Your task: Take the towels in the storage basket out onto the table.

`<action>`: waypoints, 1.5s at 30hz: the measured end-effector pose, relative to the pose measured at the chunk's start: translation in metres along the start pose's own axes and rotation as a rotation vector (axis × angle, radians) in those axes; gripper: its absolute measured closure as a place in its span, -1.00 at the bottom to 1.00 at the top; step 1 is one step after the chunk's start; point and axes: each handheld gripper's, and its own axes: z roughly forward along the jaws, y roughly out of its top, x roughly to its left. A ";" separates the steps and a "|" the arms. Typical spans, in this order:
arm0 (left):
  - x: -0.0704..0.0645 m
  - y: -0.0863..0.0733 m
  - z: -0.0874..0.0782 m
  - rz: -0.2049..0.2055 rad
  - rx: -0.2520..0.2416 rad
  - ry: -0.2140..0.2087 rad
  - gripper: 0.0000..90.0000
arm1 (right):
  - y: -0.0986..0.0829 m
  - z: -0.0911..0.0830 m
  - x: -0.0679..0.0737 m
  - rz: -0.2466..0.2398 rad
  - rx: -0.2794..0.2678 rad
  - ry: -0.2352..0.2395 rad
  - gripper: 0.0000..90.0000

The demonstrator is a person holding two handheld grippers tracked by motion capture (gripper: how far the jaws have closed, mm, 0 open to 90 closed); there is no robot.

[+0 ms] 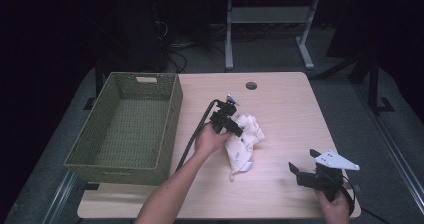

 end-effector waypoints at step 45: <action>-0.024 -0.022 -0.052 0.138 -0.144 0.031 -0.25 | 0.001 0.001 0.002 -0.012 0.007 -0.003 -0.72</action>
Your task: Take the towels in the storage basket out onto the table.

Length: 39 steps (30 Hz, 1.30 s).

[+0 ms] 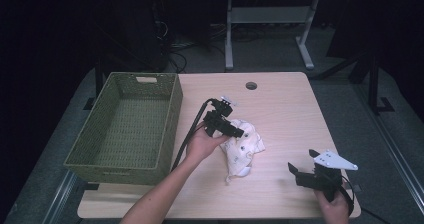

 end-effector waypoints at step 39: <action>-0.030 -0.075 -0.027 0.076 -0.103 -0.024 -0.50 | -0.001 0.000 0.000 -0.009 0.008 -0.009 -0.72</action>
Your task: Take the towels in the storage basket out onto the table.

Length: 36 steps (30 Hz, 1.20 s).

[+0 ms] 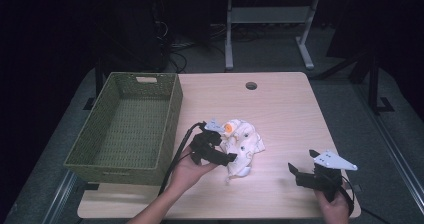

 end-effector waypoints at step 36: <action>-0.009 -0.065 -0.008 -0.009 0.009 -0.003 -0.48 | 0.000 -0.002 0.005 -0.007 -0.003 0.012 -0.72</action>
